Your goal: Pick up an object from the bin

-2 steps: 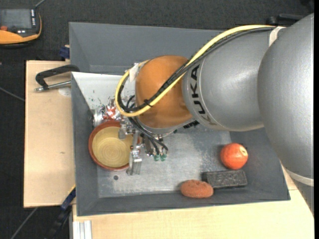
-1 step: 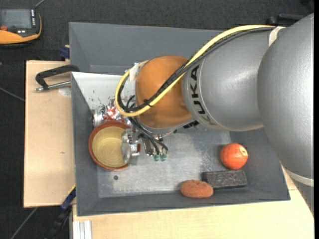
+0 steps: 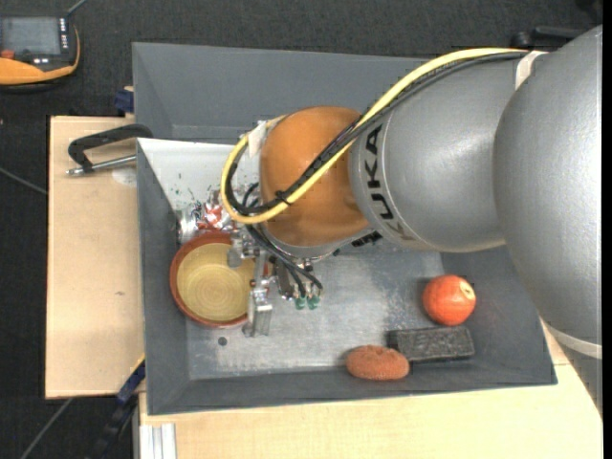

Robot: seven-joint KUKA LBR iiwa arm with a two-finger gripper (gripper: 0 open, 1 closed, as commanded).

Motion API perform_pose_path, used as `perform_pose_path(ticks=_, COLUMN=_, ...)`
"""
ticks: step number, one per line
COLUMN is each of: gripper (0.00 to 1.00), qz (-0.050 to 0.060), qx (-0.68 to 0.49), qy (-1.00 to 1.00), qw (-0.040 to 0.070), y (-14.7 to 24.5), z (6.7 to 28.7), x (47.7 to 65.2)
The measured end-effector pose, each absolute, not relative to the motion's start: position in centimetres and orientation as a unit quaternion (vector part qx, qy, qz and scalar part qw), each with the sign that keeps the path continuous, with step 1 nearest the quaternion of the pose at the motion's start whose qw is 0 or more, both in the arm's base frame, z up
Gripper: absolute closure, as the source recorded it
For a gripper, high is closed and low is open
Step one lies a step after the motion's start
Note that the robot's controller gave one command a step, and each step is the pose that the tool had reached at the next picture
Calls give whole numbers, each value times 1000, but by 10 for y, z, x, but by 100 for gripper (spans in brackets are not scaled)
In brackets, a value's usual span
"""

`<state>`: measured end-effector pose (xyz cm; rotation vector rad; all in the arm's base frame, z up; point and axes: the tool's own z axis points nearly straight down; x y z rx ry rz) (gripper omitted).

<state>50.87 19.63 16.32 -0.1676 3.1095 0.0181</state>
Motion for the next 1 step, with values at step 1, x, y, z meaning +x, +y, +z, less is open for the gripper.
perform_pose_path(ticks=1, gripper=0, qz=6, qx=-32, qy=999, qw=11, y=149, z=81, x=499)
